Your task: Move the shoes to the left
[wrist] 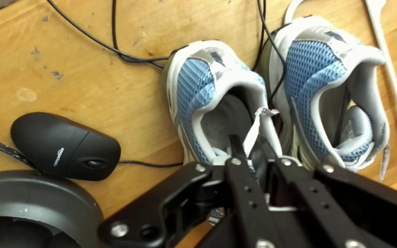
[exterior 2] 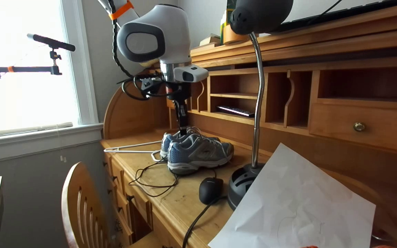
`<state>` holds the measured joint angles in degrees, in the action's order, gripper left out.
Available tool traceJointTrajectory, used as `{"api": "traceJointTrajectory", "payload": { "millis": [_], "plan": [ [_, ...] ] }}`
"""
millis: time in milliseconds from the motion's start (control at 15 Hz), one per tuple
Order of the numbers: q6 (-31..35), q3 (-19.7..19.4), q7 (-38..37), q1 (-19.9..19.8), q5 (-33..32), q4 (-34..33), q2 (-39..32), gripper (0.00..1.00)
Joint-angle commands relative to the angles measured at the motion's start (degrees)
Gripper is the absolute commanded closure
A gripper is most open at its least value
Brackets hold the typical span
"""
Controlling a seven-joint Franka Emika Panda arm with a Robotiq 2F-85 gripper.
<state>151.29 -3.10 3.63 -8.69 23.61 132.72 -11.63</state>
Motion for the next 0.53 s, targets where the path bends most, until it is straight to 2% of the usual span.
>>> {"api": "traceJointTrajectory", "payload": {
  "millis": [0,200,333,467],
  "plan": [
    [-0.9,-0.1,-1.7,0.7,-2.4,0.4,-0.5,0.82],
    [0.1,0.1,-1.5,1.0,-2.7,0.4,-1.4,0.73],
    [1.3,0.0,-2.2,1.5,-3.6,0.6,-1.9,0.74],
    [2.1,-0.2,-3.4,2.0,-5.1,0.8,-2.3,0.71]
  ]
}}
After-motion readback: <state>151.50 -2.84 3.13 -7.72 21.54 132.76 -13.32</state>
